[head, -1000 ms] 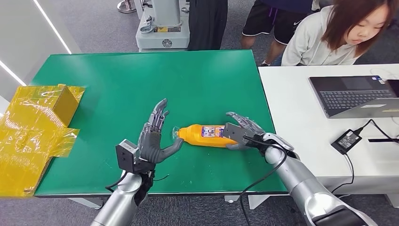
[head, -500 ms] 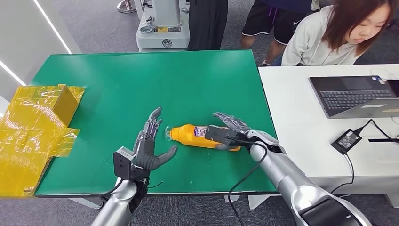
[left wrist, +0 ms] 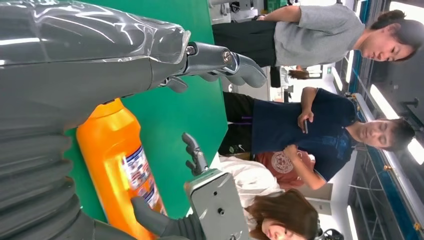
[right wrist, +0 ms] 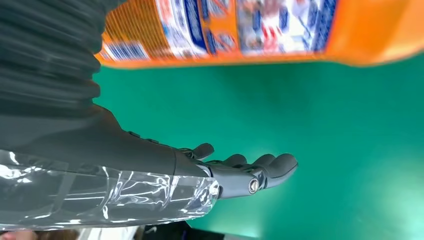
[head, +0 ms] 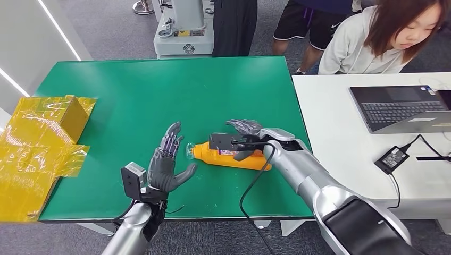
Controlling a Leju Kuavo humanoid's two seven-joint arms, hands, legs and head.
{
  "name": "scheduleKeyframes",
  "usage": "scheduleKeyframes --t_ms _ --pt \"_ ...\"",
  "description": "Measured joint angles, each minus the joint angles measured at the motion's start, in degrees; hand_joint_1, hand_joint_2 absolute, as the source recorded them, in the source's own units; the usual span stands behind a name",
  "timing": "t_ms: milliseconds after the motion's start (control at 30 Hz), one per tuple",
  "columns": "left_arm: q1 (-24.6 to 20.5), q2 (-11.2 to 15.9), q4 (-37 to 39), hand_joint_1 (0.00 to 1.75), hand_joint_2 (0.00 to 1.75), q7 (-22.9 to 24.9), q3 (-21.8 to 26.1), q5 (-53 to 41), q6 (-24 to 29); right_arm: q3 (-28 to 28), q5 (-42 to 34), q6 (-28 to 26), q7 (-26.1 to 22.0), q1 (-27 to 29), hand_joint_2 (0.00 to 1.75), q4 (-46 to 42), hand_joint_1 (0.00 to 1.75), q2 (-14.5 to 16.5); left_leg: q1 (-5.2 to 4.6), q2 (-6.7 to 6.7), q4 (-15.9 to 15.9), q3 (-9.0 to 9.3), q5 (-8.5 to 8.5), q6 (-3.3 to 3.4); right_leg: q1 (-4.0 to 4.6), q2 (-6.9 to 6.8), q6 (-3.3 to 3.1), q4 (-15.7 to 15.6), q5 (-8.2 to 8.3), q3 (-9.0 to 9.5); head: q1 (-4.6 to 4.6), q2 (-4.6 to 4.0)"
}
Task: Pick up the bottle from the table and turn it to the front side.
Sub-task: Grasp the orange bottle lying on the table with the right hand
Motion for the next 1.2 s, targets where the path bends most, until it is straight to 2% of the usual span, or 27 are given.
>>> scheduleKeyframes --t_ms 200,533,1000,1200 --pt "-0.11 0.0 -0.01 0.0 1.75 0.47 0.25 1.14 -0.44 1.47 0.05 3.26 1.36 -1.43 1.75 2.21 0.0 1.49 -0.01 0.0 0.0 -0.01 0.0 0.0 0.0 0.0 0.0 -0.01 0.0 0.01 0.01 0.0" --pt "-0.29 0.01 0.0 0.0 1.75 0.66 0.56 1.95 -0.69 2.59 -0.32 4.0 1.39 -2.33 1.75 4.49 0.0 2.57 -0.01 -0.01 0.01 0.0 0.0 0.0 -0.01 0.0 0.0 -0.01 0.0 0.01 0.01 0.0" --pt "0.0 0.77 -0.1 0.0 1.75 0.73 1.35 5.14 -1.92 3.55 -5.52 7.04 -1.64 -2.57 1.75 6.4 0.0 2.87 0.0 -0.01 0.01 -0.01 0.0 0.0 0.0 0.0 0.0 -0.01 0.0 0.0 0.01 0.0" --pt "0.51 0.78 -0.88 0.0 1.75 2.17 2.25 5.09 -2.49 5.8 -4.28 8.29 3.6 -2.5 1.75 6.45 0.0 2.86 0.0 -0.01 0.01 0.0 0.0 0.0 0.0 0.0 0.0 -0.01 0.0 0.0 0.01 0.0"
